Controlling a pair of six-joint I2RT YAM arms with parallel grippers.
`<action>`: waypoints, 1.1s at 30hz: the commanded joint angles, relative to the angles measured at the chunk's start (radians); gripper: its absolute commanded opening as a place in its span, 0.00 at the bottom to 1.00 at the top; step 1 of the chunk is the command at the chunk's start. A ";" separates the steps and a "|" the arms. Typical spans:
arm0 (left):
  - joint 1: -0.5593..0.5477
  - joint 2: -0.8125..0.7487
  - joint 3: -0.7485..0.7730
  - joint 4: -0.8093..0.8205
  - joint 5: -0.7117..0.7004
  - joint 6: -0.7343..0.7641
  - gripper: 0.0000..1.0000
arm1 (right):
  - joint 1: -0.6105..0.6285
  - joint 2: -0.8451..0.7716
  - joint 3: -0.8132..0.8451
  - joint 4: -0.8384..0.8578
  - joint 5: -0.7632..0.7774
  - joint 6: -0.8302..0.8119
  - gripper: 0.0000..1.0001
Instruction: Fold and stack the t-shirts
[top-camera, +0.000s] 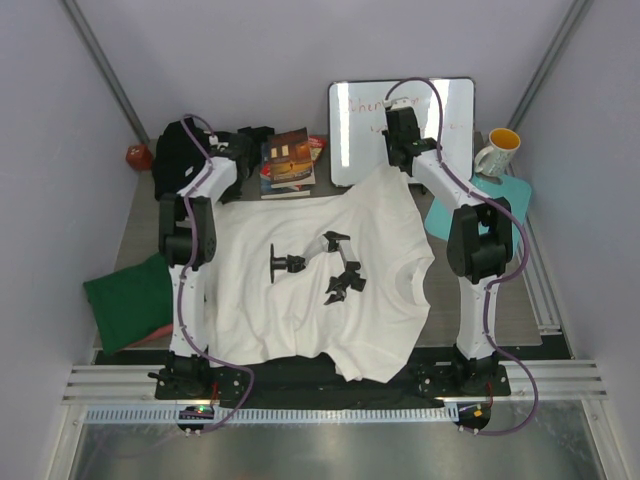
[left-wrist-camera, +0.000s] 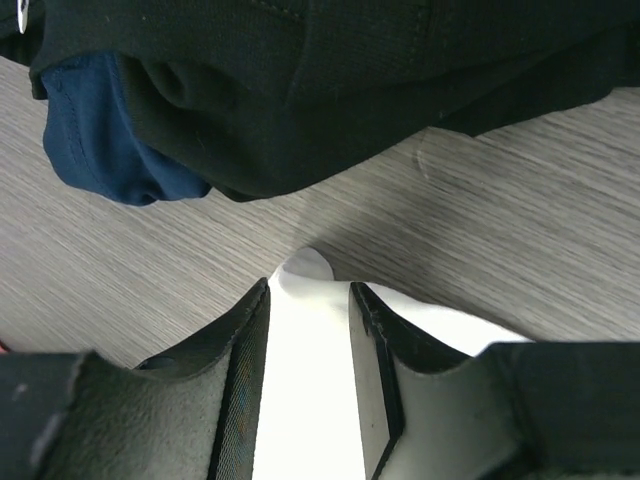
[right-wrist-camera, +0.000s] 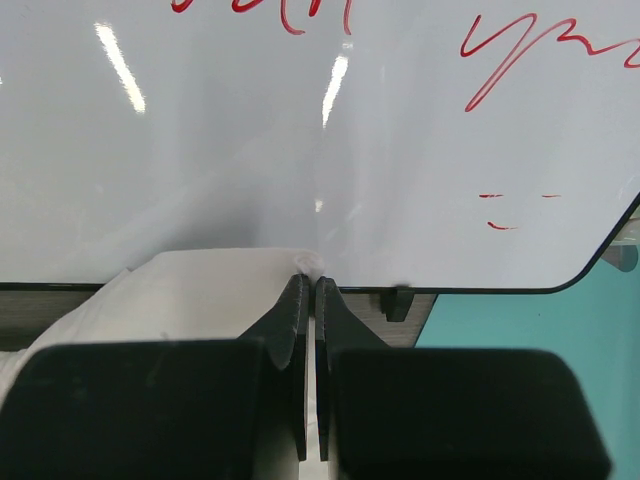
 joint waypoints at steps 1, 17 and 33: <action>0.014 0.013 0.001 0.039 -0.009 -0.015 0.38 | 0.001 -0.084 0.008 0.048 -0.001 0.009 0.01; 0.043 0.071 0.072 -0.024 0.025 -0.026 0.41 | 0.001 -0.093 -0.001 0.051 -0.004 0.007 0.01; 0.051 0.027 0.080 -0.058 0.004 -0.026 0.00 | 0.001 -0.104 -0.021 0.057 0.011 -0.002 0.01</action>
